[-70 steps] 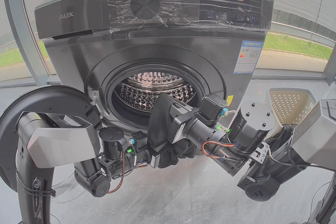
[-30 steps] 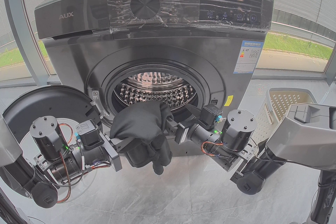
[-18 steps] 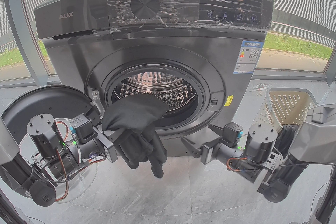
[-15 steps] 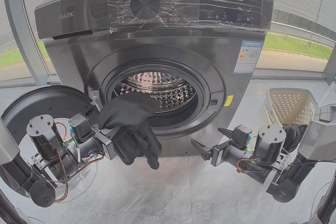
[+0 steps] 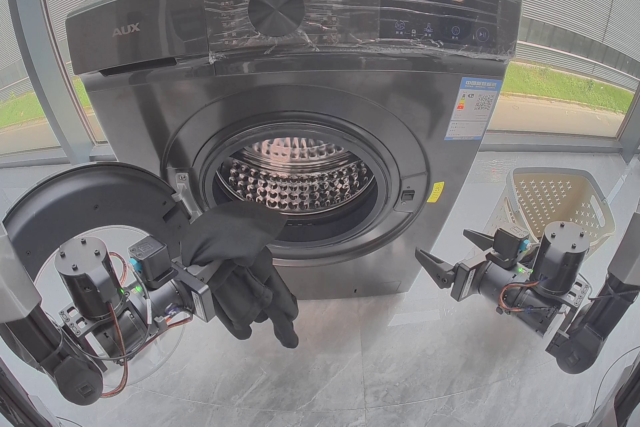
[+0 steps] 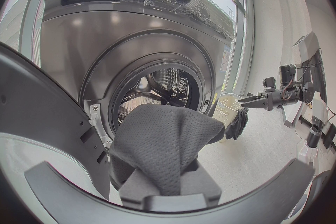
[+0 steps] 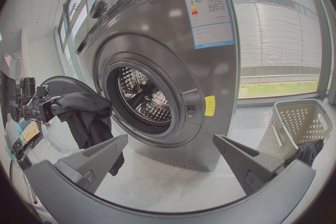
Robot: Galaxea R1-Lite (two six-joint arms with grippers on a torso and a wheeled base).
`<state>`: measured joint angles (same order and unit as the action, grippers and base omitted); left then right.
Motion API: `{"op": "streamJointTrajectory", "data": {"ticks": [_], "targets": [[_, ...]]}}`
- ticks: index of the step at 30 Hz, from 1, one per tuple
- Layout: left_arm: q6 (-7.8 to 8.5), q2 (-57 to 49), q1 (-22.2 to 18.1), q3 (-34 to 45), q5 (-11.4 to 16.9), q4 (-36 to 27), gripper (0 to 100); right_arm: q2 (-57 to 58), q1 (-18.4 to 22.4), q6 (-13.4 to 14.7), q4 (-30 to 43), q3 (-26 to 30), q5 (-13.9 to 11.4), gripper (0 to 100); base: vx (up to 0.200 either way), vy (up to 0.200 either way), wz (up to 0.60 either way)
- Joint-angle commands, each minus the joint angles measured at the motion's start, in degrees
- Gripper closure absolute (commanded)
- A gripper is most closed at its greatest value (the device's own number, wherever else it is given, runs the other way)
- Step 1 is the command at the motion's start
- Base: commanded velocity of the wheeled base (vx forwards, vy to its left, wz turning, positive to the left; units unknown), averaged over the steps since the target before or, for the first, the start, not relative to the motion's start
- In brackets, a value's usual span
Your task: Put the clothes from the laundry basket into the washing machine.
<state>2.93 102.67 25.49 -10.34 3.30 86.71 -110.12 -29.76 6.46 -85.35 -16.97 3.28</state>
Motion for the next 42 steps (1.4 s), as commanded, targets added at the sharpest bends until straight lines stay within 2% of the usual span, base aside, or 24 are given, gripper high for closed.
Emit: {"op": "streamJointTrajectory", "data": {"ticks": [1, 9, 24, 33, 42], "targets": [[-0.11, 0.60, 0.26, 0.32, 0.04, 0.04, 100, 1.13, 0.14, -0.04, -0.17, 0.97, -0.20, 0, 0.000, 0.000, 0.00], [-0.20, 1.39, 0.17, 0.93, 0.39, 0.04, 100, 1.22, -0.21, -0.04, -0.17, 1.85, -0.38, 0, 0.000, 0.150, 0.00], [-0.11, 4.47, 0.79, 1.20, 0.12, 0.04, 100, 0.78, -0.39, 0.04, -0.17, 1.94, -0.47, 0, 0.000, 0.000, 0.00], [-0.03, 6.05, 1.93, 1.37, -0.14, 0.12, 100, 0.69, -0.74, 0.04, -0.17, 1.94, -0.47, 0, 0.200, 0.000, 0.00], [-0.11, 6.05, 2.55, 1.37, -0.14, 0.12, 100, 0.69, -0.74, 0.04, -0.08, 1.94, -0.55, 0, 0.000, 0.000, 0.00]]}}
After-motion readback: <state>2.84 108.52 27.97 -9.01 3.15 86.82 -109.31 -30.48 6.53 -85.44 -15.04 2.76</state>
